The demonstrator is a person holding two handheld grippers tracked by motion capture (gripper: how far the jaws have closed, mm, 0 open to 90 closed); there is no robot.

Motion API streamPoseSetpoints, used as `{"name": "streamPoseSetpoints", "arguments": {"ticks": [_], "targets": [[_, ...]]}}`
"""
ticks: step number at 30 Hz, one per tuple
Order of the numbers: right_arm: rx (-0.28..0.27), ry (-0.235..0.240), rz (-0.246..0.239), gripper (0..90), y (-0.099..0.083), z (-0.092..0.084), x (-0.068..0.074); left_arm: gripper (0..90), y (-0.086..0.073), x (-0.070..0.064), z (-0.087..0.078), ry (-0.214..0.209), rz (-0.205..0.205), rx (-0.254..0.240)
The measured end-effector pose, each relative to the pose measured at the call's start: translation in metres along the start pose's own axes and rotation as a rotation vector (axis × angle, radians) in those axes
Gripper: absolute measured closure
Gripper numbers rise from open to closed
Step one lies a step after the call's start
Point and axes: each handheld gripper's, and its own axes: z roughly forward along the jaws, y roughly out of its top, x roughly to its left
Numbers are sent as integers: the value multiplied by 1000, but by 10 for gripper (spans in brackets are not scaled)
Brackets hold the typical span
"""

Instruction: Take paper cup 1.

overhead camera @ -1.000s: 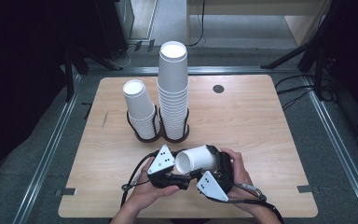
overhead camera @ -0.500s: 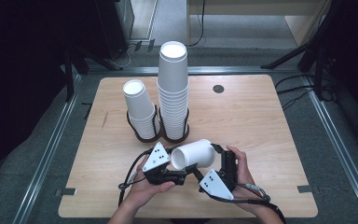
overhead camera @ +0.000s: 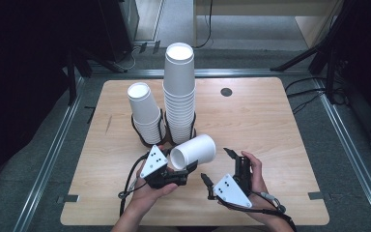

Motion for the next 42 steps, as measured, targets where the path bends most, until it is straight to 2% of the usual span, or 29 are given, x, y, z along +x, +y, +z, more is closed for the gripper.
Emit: {"name": "streamPoseSetpoints", "arguments": {"ticks": [2, 5, 7, 9, 12, 17, 20, 22, 23, 25, 26, 28, 31, 33, 35, 40, 42], "targets": [[4, 6, 64, 3, 0, -1, -3, 228, 0, -2, 0, 0, 12, -9], [5, 10, 137, 21, 1, -3, -8, 227, 0, -2, 0, 7, -3, -30], [-2, 16, 221, 43, 1, -6, -13, 227, 0, -1, -1, 6, -13, -43], [-43, 21, 311, 50, 2, -11, -19, 227, -1, -1, -1, 20, -8, -49], [-65, 13, 425, 60, 4, -17, -26, 226, -1, -1, -2, 20, -17, -74], [-73, 18, 580, 85, 6, -21, -29, 226, -3, -5, 0, 26, -10, -85], [-77, 16, 706, 125, 8, -23, -30, 225, -5, -6, 2, 37, -20, -105], [-81, 5, 808, 138, 8, -24, -31, 225, -6, -6, 1, 41, -28, -122], [-79, 12, 857, 139, 8, -24, -31, 225, -6, -7, 1, 43, -32, -127], [-72, 24, 916, 139, 8, -23, -31, 226, -8, -8, 1, 49, -39, -151], [-63, 33, 973, 140, 9, -23, -31, 226, -8, -8, 2, 50, -40, -155], [-51, 34, 1035, 140, 9, -22, -31, 226, -9, -9, 2, 47, -43, -159], [-20, 38, 1174, 141, 5, -22, -34, 226, -10, -11, 4, 45, -37, -164], [16, 27, 1292, 92, 0, -22, -36, 226, -10, -13, 5, 43, -29, -167], [38, 20, 1355, 30, -5, -22, -38, 226, -11, -14, 6, 38, -26, -169], [32, 101, 1557, 0, -12, -23, -42, 225, -12, -18, 10, 45, -33, -194], [30, 149, 1663, 0, -14, -23, -42, 225, -13, -20, 10, 51, -38, -204]]}}
